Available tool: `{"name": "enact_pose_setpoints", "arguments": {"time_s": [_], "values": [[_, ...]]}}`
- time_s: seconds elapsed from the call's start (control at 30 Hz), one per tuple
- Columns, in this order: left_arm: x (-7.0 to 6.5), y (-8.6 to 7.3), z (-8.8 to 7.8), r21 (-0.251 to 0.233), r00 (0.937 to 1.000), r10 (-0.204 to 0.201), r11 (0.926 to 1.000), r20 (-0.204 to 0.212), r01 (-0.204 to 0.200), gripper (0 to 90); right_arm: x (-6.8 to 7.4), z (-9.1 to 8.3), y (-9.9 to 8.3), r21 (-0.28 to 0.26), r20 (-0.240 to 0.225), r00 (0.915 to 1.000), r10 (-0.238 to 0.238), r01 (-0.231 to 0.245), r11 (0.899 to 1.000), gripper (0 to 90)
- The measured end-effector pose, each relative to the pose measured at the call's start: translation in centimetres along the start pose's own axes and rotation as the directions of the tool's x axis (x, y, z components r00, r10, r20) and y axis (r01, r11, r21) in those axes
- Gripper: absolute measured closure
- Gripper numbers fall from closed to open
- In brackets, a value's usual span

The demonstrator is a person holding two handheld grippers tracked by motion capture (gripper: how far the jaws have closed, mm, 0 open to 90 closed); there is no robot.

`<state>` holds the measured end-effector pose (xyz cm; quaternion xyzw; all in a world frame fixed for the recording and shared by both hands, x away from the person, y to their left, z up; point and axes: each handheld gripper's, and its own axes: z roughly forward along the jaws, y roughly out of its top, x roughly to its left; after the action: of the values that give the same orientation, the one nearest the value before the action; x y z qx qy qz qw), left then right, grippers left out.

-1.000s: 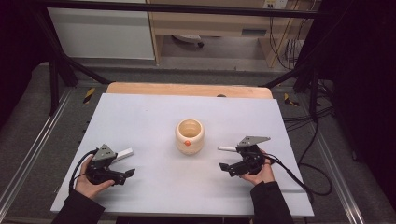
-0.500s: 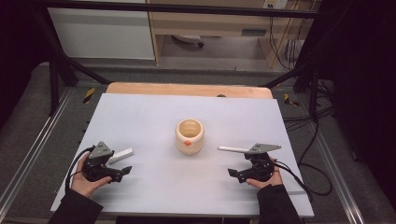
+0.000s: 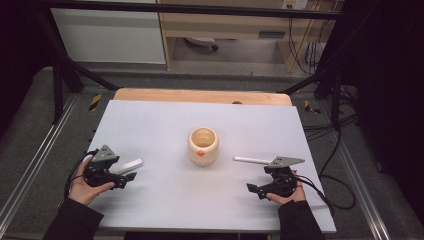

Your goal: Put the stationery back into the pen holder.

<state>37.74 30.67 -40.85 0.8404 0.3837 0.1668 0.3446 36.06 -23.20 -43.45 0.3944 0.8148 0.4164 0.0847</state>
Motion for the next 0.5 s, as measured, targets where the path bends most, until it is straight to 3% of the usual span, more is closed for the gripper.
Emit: {"name": "enact_pose_setpoints", "arguments": {"time_s": [0.17,0.3,0.5], "values": [[1.2,0.5,0.2,0.020,0.9998,-0.019,0.9996,-0.004,0.019,11.6,0.0,0.0,-0.1,0.007,-0.003,1.0000,-0.001,0.001,1.000,0.7],[1.9,0.4,0.4,0.023,0.9998,-0.018,0.9996,0.000,0.018,18.0,0.0,0.0,-0.2,0.009,-0.002,0.9999,-0.013,0.013,1.000,0.7],[2.5,-0.4,0.9,0.077,0.9996,0.026,0.9967,0.001,-0.026,28.7,0.1,0.2,-0.3,0.020,-0.007,0.9998,-0.016,0.016,1.000,0.8]]}}
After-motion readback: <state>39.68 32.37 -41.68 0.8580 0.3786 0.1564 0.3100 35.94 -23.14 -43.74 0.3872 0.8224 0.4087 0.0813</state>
